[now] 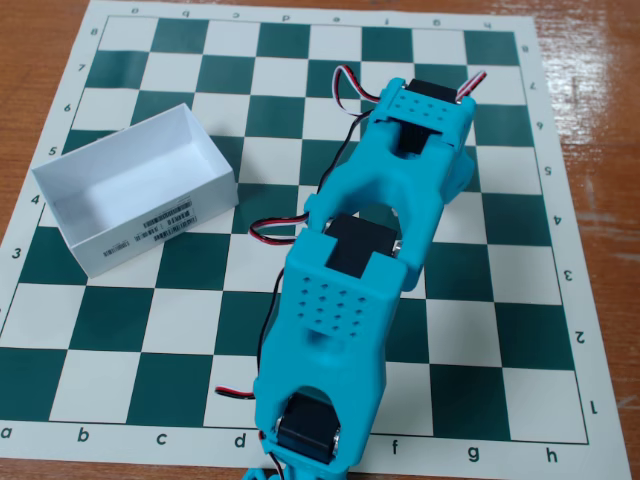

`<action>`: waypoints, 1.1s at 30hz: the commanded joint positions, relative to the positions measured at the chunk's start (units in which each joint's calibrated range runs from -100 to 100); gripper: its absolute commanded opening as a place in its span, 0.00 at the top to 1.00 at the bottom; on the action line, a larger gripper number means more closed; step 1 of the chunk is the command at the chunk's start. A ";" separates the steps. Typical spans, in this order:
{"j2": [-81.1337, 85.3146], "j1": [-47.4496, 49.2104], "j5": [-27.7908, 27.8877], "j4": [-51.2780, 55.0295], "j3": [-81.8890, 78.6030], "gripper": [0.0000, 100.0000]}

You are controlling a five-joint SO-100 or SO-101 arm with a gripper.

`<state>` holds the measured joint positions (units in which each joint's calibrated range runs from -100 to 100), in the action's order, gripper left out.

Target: Grab the toy horse and put it in the box.

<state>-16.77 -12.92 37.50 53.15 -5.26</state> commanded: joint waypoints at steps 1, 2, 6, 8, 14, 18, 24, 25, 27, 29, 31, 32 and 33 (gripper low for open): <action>-0.31 0.63 -0.06 -0.66 0.84 0.83; -0.67 0.63 -0.06 -0.83 0.75 0.83; -1.64 0.42 -0.06 -1.74 0.57 0.83; -2.17 0.35 -0.06 -2.16 0.66 0.83; -3.15 0.28 -0.06 -2.24 1.03 0.83; -2.97 0.35 -0.06 -2.32 1.03 0.97; -1.38 0.99 -0.01 -2.32 0.39 1.00; -0.93 1.13 0.13 -2.32 0.12 1.00; 0.04 1.42 0.18 -2.07 -0.43 1.00; 1.37 1.92 0.23 -1.99 -1.16 1.00; 2.96 2.42 0.23 -1.99 -1.98 1.00; 3.67 2.78 0.23 -1.99 -2.52 1.00; 4.55 3.21 0.28 -1.99 -3.07 1.00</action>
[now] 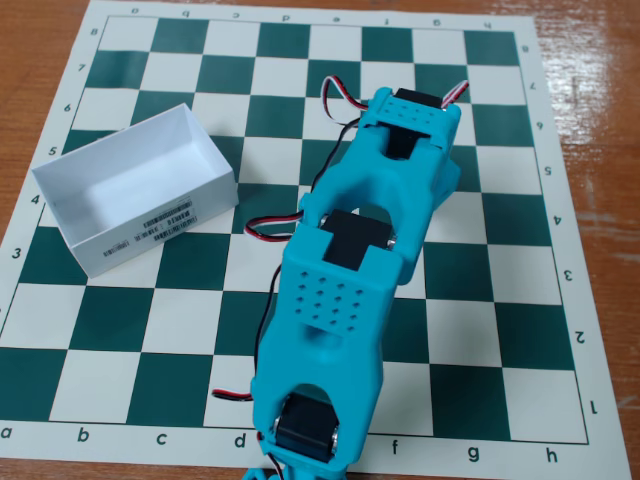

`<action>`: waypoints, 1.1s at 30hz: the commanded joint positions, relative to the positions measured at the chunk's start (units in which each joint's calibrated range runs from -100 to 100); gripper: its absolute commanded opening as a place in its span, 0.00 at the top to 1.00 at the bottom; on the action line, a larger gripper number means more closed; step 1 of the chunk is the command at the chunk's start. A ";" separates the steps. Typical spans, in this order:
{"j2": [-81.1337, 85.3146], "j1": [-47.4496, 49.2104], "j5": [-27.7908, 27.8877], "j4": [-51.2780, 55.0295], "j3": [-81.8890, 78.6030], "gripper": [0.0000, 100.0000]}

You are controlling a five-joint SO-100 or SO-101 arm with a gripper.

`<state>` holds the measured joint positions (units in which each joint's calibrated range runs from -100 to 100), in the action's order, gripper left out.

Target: Grab the toy horse and put it in the box.

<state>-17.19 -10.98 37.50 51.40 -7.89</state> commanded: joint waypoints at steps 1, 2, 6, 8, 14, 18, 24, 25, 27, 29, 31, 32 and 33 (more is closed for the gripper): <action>5.78 1.76 0.33 -0.40 -0.99 1.00; 6.57 2.34 0.33 -0.40 -1.35 1.00; 9.14 5.19 0.38 -0.32 -1.90 1.00; 10.29 7.05 0.38 -0.40 -2.26 1.00; 12.86 13.91 1.60 -1.82 -3.26 1.00; 13.74 19.55 2.58 -2.73 -3.17 1.00; 15.07 27.19 5.12 -5.47 -3.26 1.00; 15.33 28.26 5.41 -5.64 -2.99 1.00; 16.13 30.34 6.14 -6.14 -2.72 1.00; 16.75 32.19 6.78 -6.63 -2.63 1.00; 17.28 33.76 7.07 -6.97 -2.63 1.00; 17.63 34.55 7.17 -6.97 -2.72 1.00; 17.90 35.19 7.31 -7.05 -3.17 1.00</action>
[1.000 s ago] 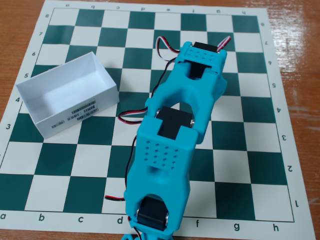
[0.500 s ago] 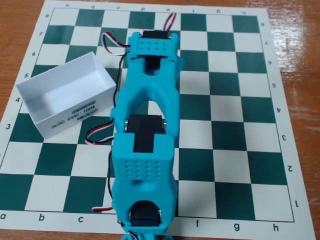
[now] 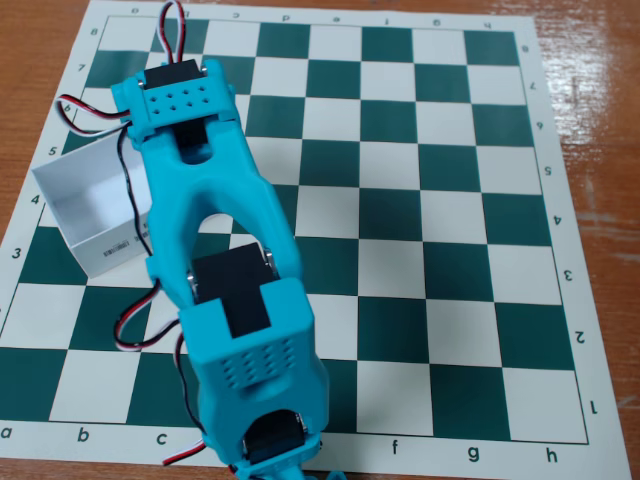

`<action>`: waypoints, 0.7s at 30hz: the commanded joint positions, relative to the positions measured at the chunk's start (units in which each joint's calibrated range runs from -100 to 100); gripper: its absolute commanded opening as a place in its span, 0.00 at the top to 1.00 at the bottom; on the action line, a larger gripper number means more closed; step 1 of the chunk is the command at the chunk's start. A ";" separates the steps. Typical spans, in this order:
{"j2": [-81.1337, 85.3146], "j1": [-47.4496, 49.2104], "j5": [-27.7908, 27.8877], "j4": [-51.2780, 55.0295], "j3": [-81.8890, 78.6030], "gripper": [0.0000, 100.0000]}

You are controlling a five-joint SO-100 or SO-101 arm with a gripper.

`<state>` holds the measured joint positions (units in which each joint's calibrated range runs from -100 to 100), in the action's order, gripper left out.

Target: Grab the toy horse and put it in the box.

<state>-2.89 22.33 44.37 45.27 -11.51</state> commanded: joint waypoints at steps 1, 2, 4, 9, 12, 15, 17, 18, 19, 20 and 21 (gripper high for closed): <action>3.87 2.46 0.74 -1.17 -0.27 1.00; 4.22 3.03 1.23 -2.00 -1.46 1.00; 5.19 3.96 2.30 -4.49 -5.10 1.00; 6.70 5.60 4.25 -12.13 -12.93 1.00; 6.70 5.96 4.55 -13.88 -13.93 1.00; 6.08 5.96 4.60 -14.71 -13.29 1.00; 5.73 5.74 4.60 -14.79 -12.93 1.00; 5.73 5.53 4.60 -14.79 -12.75 1.00; 5.73 5.38 4.60 -14.79 -12.75 0.99; 5.73 5.17 4.55 -14.79 -12.75 0.98; 5.73 4.88 4.40 -14.54 -12.75 0.97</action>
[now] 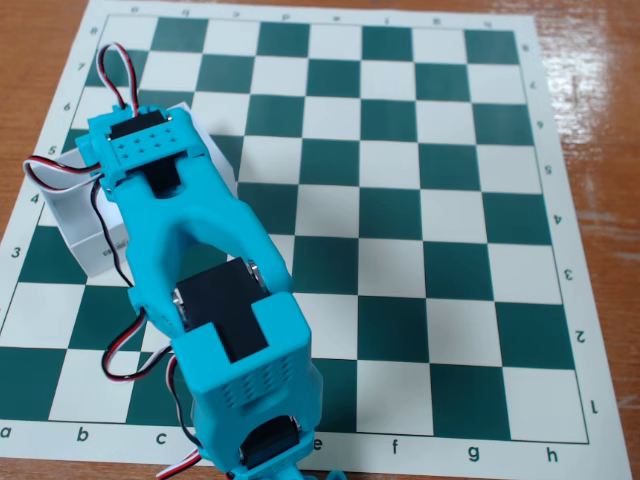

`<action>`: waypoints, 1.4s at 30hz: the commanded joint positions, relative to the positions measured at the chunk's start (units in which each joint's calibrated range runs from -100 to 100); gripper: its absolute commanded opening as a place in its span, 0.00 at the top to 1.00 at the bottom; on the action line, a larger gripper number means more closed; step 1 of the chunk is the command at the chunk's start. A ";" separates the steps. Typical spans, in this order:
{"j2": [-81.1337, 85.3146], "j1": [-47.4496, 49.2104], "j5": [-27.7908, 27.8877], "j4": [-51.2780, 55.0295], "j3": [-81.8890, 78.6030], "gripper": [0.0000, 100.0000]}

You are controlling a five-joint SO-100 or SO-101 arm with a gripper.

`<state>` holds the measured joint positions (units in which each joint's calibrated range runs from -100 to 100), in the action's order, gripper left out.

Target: Grab the toy horse and put it in the box.

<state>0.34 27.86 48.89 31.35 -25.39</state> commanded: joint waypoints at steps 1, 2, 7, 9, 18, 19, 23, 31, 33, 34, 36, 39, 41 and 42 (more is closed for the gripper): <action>2.67 -0.93 -0.18 -0.53 1.12 0.93; 3.02 -1.21 -0.27 -0.53 0.85 0.88; 4.70 -2.21 -0.13 -0.12 0.49 0.86; 5.59 -2.43 -0.13 -0.12 0.21 0.85; 18.07 -2.36 0.02 -3.11 -12.53 0.89; 19.93 -2.36 0.02 -3.11 -14.53 0.91; 27.27 -3.50 0.02 -3.19 -22.63 1.00; 43.20 -6.29 0.02 -5.85 -37.29 1.00; 47.09 -7.07 0.02 -5.10 -39.75 1.00; 49.13 -7.36 0.02 -3.86 -40.75 1.00; 53.38 -7.79 0.02 -1.37 -42.66 1.00; 59.39 -7.86 -0.27 5.28 -43.75 1.00; 63.64 -7.93 -0.27 8.93 -44.76 1.00; 65.77 -8.00 -0.27 10.26 -45.67 1.00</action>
<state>60.51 20.61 48.74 38.00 -70.17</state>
